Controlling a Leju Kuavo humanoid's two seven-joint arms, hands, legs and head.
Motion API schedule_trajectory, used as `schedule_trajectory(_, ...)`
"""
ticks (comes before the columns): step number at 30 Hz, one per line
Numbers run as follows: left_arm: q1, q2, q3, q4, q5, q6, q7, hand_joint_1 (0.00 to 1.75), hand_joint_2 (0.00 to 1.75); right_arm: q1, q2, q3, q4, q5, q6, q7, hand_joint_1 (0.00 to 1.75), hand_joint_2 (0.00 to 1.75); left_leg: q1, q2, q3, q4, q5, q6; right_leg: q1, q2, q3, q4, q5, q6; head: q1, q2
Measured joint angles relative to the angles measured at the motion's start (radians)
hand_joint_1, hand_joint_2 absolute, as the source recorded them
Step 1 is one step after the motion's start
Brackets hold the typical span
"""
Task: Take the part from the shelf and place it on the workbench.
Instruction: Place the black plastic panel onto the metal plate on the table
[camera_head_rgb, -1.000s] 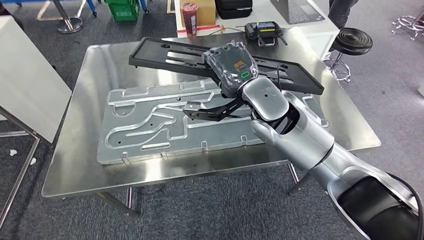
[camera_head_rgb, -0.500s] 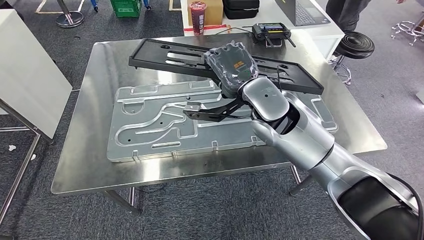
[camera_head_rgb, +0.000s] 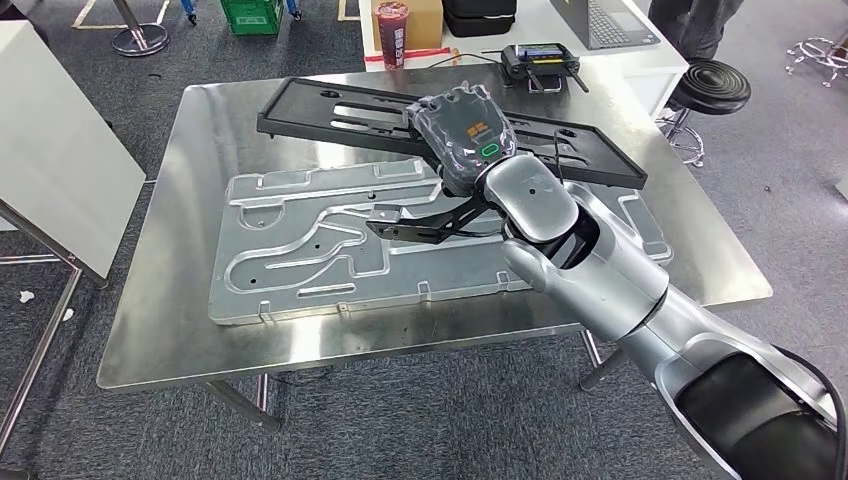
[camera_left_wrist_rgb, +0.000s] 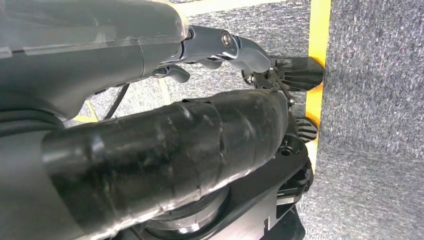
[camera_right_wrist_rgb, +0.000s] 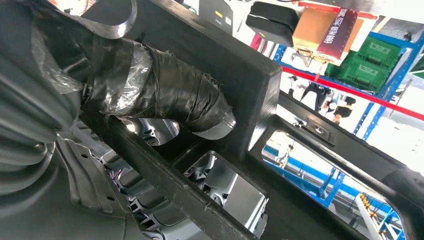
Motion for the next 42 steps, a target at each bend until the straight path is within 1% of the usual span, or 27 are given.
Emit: schedule_trajectory(42,0.000,0.000,0.000,0.000,0.000,0.000,0.000,0.00,0.00,0.000,0.000,0.000,0.001,0.000,0.000,0.000,1.69,1.75,0.000,0.000,0.000,-0.002,0.001,0.000,0.000,0.000,-0.002,0.000,-0.001,0.000,0.000,0.000)
